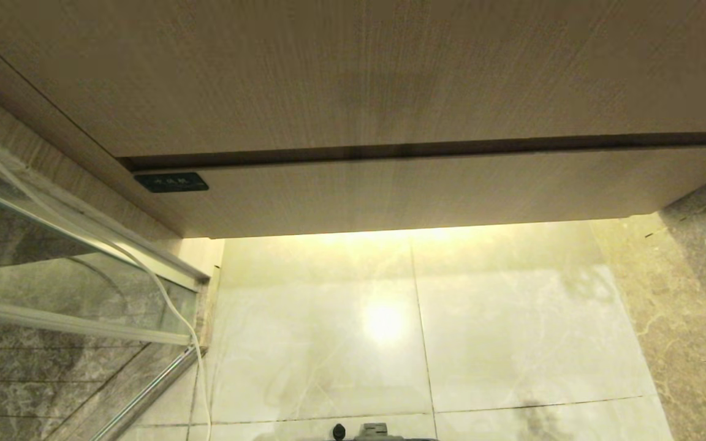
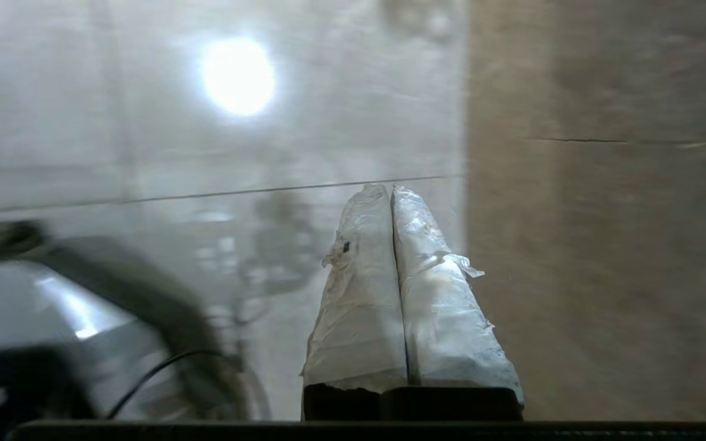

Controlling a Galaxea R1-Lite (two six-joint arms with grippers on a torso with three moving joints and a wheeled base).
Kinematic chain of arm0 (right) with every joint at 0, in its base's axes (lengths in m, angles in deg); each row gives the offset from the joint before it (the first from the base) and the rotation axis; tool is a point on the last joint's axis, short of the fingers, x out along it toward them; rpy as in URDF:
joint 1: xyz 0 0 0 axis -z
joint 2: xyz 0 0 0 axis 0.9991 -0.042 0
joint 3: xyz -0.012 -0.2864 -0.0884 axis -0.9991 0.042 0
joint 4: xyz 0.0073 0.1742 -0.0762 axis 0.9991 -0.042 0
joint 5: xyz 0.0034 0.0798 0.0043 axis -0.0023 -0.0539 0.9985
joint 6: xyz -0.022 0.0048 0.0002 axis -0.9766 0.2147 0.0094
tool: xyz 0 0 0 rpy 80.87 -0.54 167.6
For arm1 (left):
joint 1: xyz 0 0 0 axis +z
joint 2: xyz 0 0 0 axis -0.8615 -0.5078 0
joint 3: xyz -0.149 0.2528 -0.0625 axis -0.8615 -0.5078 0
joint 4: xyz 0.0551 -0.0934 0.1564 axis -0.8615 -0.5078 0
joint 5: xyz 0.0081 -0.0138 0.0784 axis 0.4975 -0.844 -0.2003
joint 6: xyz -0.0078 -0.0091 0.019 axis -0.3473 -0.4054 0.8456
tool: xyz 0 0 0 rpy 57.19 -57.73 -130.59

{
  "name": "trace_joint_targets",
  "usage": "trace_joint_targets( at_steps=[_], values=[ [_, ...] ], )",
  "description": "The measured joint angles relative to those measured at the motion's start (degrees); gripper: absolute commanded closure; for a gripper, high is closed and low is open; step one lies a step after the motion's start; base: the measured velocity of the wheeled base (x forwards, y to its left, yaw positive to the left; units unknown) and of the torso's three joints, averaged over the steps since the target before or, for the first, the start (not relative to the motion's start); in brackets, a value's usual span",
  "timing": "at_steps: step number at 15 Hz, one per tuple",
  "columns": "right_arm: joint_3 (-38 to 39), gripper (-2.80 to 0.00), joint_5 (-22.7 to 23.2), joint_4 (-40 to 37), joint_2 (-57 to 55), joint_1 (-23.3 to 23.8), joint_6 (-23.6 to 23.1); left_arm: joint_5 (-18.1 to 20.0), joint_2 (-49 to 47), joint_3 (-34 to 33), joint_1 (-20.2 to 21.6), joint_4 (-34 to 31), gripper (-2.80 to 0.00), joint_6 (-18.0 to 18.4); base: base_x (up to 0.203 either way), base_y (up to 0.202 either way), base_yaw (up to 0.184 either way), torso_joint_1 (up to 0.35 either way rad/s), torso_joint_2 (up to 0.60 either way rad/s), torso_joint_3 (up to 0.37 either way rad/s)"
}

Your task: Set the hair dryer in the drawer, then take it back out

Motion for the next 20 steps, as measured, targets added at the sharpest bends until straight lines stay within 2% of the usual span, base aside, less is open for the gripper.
trace_joint_targets(
  at_steps=[2, 6, 8, 10, 14, 20],
  values=[
    [6.88, 0.0, 3.28, 0.5, 9.11, -2.92, 2.58, 0.0, 0.0, 0.0, 0.0, 0.0, 0.0, 0.0, 0.0, 0.0, 0.0, 0.0, 0.0, 0.0],
    [20.68, 0.0, 2.05, 12.76, 22.38, -9.95, 8.51, 0.0, 0.0, -0.02, 0.0, 0.0, 0.0, 0.0, 0.0, 0.0, 0.0, 0.0, 0.0, 0.0],
    [25.42, 0.0, 3.2, 15.04, 28.1, -11.36, 11.51, 0.0, 0.0, -0.02, 0.02, 0.0, 0.0, 0.0, 0.0, 0.0, 0.0, 0.0, 0.0, 0.0],
    [29.35, 0.0, 4.66, 15.62, 33.42, -11.65, 11.3, 0.0, 0.0, -0.02, -0.01, -0.02, 0.0, 0.0, 0.0, 0.0, 0.0, 0.0, 0.0, 0.0],
    [31.55, 0.0, 4.56, 15.84, 38.6, -11.65, 13.3, 0.02, 0.0, 0.0, 0.0, 0.0, 0.0, 0.0, 0.0, 0.0, 0.0, 0.0, 0.0, 0.0],
    [31.68, 0.0, 4.39, 15.88, 39.72, -11.63, 14.96, 0.02, 0.0, 0.0, -0.01, -0.02, 0.0, 0.0, 0.0, 0.0, 0.0, 0.0, 0.0, 0.0]
  ],
)
